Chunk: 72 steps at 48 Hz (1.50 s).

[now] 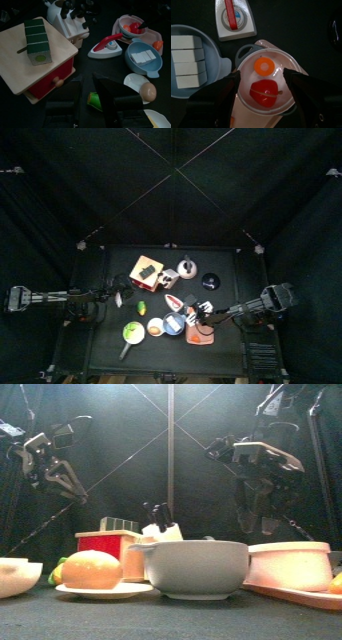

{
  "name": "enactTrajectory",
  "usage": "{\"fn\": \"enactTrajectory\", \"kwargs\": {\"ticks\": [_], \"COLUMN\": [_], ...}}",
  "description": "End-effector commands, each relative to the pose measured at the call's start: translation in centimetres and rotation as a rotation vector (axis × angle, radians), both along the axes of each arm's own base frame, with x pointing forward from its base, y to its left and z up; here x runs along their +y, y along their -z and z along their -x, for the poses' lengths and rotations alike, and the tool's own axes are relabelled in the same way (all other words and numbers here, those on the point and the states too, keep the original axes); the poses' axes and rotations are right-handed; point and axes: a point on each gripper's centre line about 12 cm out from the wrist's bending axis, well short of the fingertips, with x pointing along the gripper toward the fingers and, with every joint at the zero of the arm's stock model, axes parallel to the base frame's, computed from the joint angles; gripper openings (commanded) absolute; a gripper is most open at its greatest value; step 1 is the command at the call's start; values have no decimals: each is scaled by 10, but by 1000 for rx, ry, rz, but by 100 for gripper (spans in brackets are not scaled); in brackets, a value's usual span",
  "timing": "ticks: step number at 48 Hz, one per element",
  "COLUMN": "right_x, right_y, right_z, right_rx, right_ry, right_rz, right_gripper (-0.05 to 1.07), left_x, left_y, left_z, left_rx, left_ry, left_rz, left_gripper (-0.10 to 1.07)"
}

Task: Grab carrot bottom

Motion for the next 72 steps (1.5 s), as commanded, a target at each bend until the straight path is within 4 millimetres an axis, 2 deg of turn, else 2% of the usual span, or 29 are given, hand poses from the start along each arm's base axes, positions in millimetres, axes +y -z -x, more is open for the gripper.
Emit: {"fn": "enactTrajectory", "kwargs": {"ticks": [1,13,27,31,46,58,72], "right_x": [7,55,105,113,115,112,110], "right_y": [-19,-21,-5,2,31,41,58], "right_z": [-2,1,8,8,2,-1,7], "right_rx": [-41,-17,24,26,48,34,36], "right_ry": [33,40,88,89,56,13,6], "right_rz": [-64,-231,-326,-324,-277,-242,-268], "right_gripper": [98,98,98,98,98,98,98], "left_x": [1,1,1,1,1,2,1], "left_y": [-5,-5,-5,-5,-6,-5,-5], "left_z": [-2,-2,-2,-2,-3,-2,-2], "left_rx": [-13,-12,-14,-14,-15,-13,-12], "left_ry": [-2,-2,-2,-2,-1,-3,-2], "left_rz": [-2,-3,-3,-3,-5,-5,-3], "left_gripper": [66,66,66,66,66,66,66]}}
